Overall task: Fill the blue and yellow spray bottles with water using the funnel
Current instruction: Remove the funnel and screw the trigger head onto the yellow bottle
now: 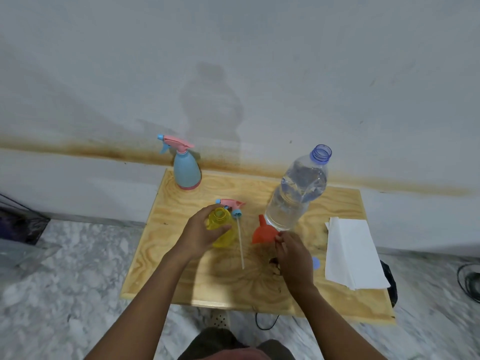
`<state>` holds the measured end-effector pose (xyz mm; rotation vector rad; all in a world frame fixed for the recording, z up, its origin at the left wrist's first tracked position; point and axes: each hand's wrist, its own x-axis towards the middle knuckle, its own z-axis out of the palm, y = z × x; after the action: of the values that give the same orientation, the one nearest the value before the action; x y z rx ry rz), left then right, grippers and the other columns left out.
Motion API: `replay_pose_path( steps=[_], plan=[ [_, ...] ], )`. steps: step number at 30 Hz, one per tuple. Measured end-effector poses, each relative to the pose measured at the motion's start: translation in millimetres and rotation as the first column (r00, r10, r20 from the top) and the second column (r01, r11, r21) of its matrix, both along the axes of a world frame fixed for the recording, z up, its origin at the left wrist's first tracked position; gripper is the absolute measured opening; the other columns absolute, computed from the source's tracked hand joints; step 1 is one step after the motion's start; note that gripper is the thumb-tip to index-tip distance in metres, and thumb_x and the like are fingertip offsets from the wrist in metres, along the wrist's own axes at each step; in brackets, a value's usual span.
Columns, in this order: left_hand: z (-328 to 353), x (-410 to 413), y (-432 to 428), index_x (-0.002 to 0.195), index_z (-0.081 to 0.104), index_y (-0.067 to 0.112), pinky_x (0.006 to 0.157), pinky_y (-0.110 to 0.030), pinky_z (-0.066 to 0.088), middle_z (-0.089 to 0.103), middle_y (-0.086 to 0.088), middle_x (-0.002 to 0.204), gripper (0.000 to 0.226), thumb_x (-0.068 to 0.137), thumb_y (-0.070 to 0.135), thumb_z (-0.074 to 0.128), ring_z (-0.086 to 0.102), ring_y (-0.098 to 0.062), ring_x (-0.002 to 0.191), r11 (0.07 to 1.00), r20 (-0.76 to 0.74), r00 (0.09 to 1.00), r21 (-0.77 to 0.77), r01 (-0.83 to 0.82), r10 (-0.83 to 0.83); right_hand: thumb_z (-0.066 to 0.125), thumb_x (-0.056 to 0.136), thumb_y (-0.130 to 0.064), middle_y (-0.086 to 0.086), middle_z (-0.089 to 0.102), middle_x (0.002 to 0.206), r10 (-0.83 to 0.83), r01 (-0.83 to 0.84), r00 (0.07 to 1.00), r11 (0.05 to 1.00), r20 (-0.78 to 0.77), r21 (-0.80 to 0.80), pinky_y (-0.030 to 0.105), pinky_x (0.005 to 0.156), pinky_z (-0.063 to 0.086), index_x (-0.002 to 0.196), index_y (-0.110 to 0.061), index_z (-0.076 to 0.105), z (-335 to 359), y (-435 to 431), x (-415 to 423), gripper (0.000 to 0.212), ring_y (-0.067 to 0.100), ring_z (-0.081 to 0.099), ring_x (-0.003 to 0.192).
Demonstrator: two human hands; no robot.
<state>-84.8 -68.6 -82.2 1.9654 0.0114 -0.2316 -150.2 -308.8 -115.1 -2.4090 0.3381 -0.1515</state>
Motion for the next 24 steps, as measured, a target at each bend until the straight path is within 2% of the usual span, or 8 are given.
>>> replay_pose_path(
  steps=[4, 9, 13, 17, 19, 21, 23, 24],
  plan=[
    [1, -1, 2, 0.129, 0.062, 0.026, 0.1, -0.026, 0.047, 0.064, 0.013, 0.123, 0.056, 0.078, 0.028, 0.084, 0.057, -0.002, 0.114, 1.0, -0.007, 1.0, 0.017, 0.014, -0.014, 0.062, 0.088, -0.01, -0.007, 0.059, 0.085, -0.006, -0.008, 0.996, 0.989, -0.091, -0.151, 0.038, 0.058, 0.05, 0.086, -0.019, 0.061, -25, -5, -4, 0.009, 0.018, 0.059, 0.075],
    [0, -3, 1, 0.134, 0.058, 0.025, 0.091, -0.005, 0.04, 0.062, 0.012, 0.127, 0.061, 0.079, 0.03, 0.082, 0.053, 0.012, 0.112, 1.0, -0.01, 1.0, 0.021, 0.013, -0.013, 0.051, 0.096, -0.018, -0.005, 0.063, 0.101, -0.099, 0.08, 0.98, 0.991, -0.174, -0.108, 0.037, 0.07, 0.05, 0.104, -0.021, 0.063, -32, -8, -9, 0.015, 0.019, 0.061, 0.089],
    [-7, -5, 1, 0.144, 0.047, 0.028, 0.1, -0.019, 0.042, 0.055, 0.012, 0.136, 0.082, 0.073, 0.032, 0.087, 0.051, -0.003, 0.124, 0.999, -0.05, 0.998, 0.029, 0.03, -0.029, 0.049, 0.096, -0.022, -0.007, 0.062, 0.108, -0.121, 0.114, 0.962, 0.993, -0.245, -0.045, 0.036, 0.073, 0.049, 0.107, -0.025, 0.06, -35, -10, -10, 0.016, 0.019, 0.059, 0.092],
    [-10, -8, -2, 0.139, 0.046, 0.029, 0.091, -0.004, 0.04, 0.054, 0.021, 0.125, 0.081, 0.07, 0.023, 0.09, 0.051, 0.013, 0.111, 0.999, -0.041, 0.999, 0.023, 0.026, -0.025, 0.059, 0.092, -0.021, -0.006, 0.063, 0.095, -0.169, 0.17, 0.983, 0.985, -0.07, 0.0, 0.034, 0.069, 0.048, 0.103, -0.022, 0.063, -14, 2, -7, 0.012, 0.019, 0.062, 0.088],
    [-13, -9, -3, 0.127, 0.051, 0.036, 0.09, -0.011, 0.046, 0.06, 0.021, 0.116, 0.07, 0.071, 0.019, 0.089, 0.055, 0.014, 0.104, 1.0, -0.021, 1.0, 0.028, -0.012, 0.012, 0.062, 0.09, -0.014, -0.003, 0.065, 0.092, -0.089, 0.096, 0.986, 0.994, 0.143, -0.045, 0.032, 0.068, 0.048, 0.102, -0.017, 0.065, 4, 12, 2, 0.013, 0.018, 0.062, 0.085],
    [-16, -9, -2, 0.114, 0.053, 0.045, 0.089, -0.017, 0.048, 0.066, 0.017, 0.111, 0.063, 0.071, 0.019, 0.089, 0.06, 0.006, 0.103, 0.999, -0.002, 1.0, 0.034, -0.028, 0.028, 0.06, 0.087, -0.013, -0.002, 0.067, 0.09, 0.048, -0.013, 0.947, 0.994, 0.317, -0.113, 0.029, 0.068, 0.049, 0.1, -0.015, 0.067, 24, 27, 15, 0.014, 0.015, 0.062, 0.083],
    [-17, -8, 0, 0.11, 0.052, 0.05, 0.087, -0.015, 0.048, 0.067, 0.015, 0.109, 0.061, 0.071, 0.02, 0.089, 0.062, 0.002, 0.102, 0.999, 0.011, 0.999, 0.044, -0.031, 0.03, 0.057, 0.088, -0.02, -0.003, 0.067, 0.09, 0.169, -0.124, 0.926, 0.981, 0.338, -0.151, 0.024, 0.067, 0.047, 0.1, -0.017, 0.068, 37, 42, 33, 0.016, 0.012, 0.062, 0.081],
    [-17, -8, 2, 0.11, 0.052, 0.05, 0.086, -0.013, 0.047, 0.067, 0.016, 0.108, 0.061, 0.071, 0.02, 0.089, 0.062, 0.002, 0.102, 0.998, 0.016, 0.999, 0.047, -0.029, 0.028, 0.058, 0.089, -0.023, -0.004, 0.067, 0.093, 0.205, -0.173, 0.94, 0.975, 0.274, -0.137, 0.023, 0.067, 0.047, 0.103, -0.018, 0.068, 39, 50, 44, 0.018, 0.012, 0.062, 0.082]
  ],
)
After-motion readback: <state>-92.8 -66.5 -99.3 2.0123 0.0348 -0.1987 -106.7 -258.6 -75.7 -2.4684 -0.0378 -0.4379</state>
